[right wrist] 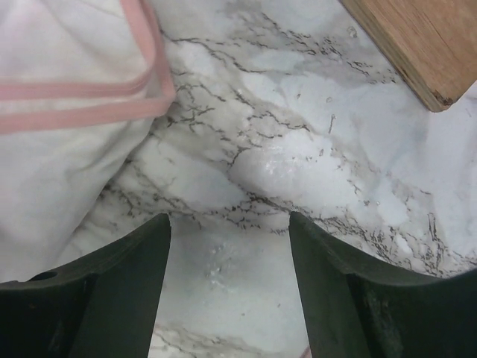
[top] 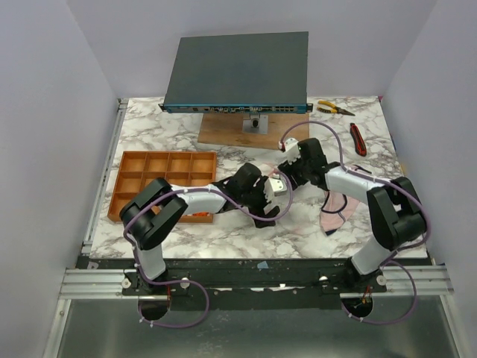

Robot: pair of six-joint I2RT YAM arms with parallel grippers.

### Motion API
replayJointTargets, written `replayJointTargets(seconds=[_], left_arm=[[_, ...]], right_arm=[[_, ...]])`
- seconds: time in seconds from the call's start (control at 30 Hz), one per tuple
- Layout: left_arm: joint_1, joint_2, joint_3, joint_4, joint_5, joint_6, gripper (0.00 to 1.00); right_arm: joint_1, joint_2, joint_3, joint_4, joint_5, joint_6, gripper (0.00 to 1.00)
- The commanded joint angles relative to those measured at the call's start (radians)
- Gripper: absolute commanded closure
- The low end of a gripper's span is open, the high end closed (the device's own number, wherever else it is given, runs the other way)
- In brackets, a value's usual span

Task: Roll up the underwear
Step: Roll the underwear to the center of the board.

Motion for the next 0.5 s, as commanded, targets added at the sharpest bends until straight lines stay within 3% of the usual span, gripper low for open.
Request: replayJointTargets(seconds=[0.0,0.27,0.37,0.47], left_arm=[[-0.008,-0.108,0.044,-0.072,0.002,0.014,0.02],[0.005,-0.304,0.004,-0.191,-0.124,0.153,0.01],[0.023,-0.377,-0.106,-0.14,-0.145,0.165,0.02],[0.034,-0.428,-0.204,-0.068,-0.147,0.178,0.08]], right_arm=[[0.0,-0.088,-0.033,-0.105,-0.127,-0.133,0.31],[0.0,-0.253,-0.118,-0.252,-0.429,-0.321,0.34],[0.002,-0.314,-0.175,-0.252,-0.521,-0.368,0.35],[0.01,-0.373,-0.236,-0.201,-0.592,-0.39,0.36]])
